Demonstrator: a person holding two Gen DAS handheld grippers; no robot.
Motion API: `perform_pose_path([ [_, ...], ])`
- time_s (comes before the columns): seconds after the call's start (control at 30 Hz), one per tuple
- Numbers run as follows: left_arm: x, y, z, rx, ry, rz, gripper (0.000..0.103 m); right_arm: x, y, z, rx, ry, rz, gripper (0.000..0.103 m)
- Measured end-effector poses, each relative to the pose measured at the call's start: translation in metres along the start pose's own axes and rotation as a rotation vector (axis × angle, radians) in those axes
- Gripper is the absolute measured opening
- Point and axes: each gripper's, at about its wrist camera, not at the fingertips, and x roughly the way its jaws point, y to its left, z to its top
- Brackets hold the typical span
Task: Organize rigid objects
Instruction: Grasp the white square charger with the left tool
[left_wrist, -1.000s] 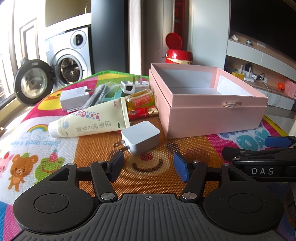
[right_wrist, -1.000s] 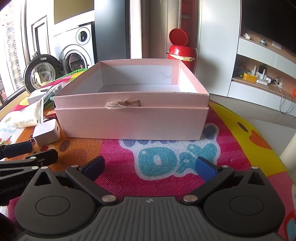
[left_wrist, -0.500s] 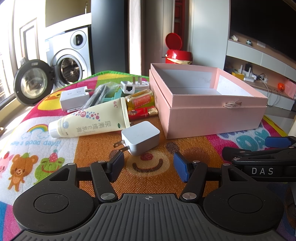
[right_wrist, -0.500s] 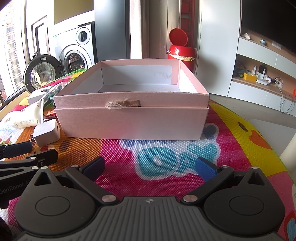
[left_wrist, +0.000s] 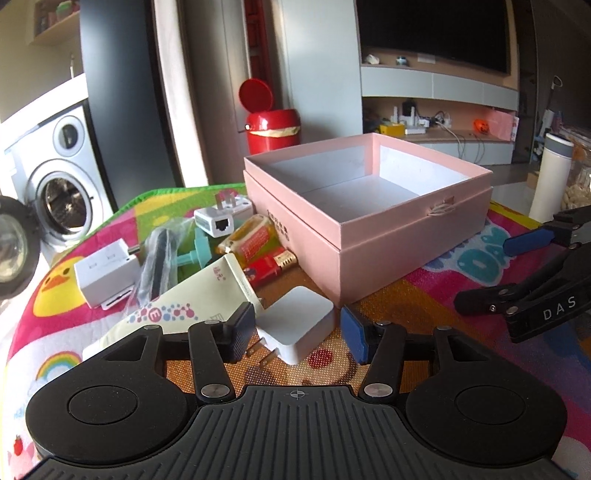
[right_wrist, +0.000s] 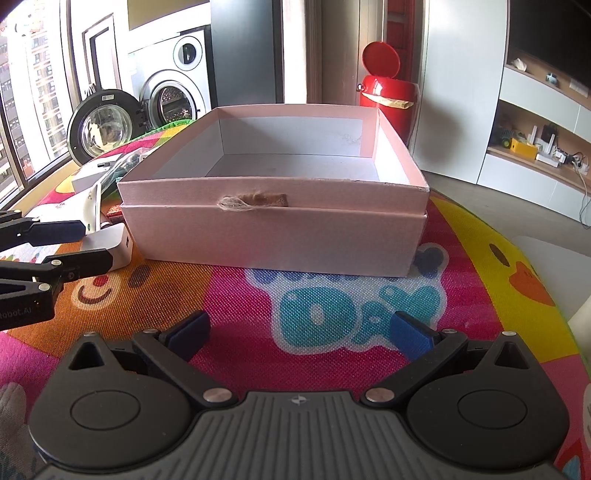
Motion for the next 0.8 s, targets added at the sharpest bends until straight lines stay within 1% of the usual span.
perform_pose_path([
  [0.17, 0.025, 0.013, 0.005, -0.04, 0.088, -0.075, 0.056, 0.001, 0.0, 0.002, -0.01, 0.022, 0.0, 0.103],
  [0.27, 0.024, 0.019, 0.006, -0.064, 0.087, -0.098, 0.054, 0.001, 0.0, 0.002, -0.013, 0.027, 0.002, 0.103],
  [0.33, 0.019, 0.017, 0.002, -0.062, 0.089, -0.108, 0.054, 0.001, 0.0, 0.001, -0.014, 0.025, 0.004, 0.103],
  [0.43, 0.003, 0.008, -0.01, -0.036, 0.084, -0.097, 0.054, 0.001, -0.001, 0.002, -0.022, 0.021, 0.009, 0.103],
  [0.5, -0.016, 0.002, -0.021, -0.039, 0.086, -0.084, 0.054, 0.0, -0.002, 0.001, -0.021, 0.017, 0.016, 0.103],
  [0.57, -0.031, -0.003, -0.031, -0.059, 0.091, -0.067, 0.054, -0.001, -0.002, 0.0, -0.025, 0.015, 0.02, 0.103],
  [0.67, -0.044, -0.007, -0.042, -0.109, 0.085, -0.065, 0.055, 0.0, -0.001, 0.0, -0.029, 0.014, 0.016, 0.103],
  [0.8, -0.043, -0.004, -0.042, -0.158, 0.084, -0.062, 0.055, -0.001, -0.001, 0.0, -0.028, 0.014, 0.018, 0.103],
])
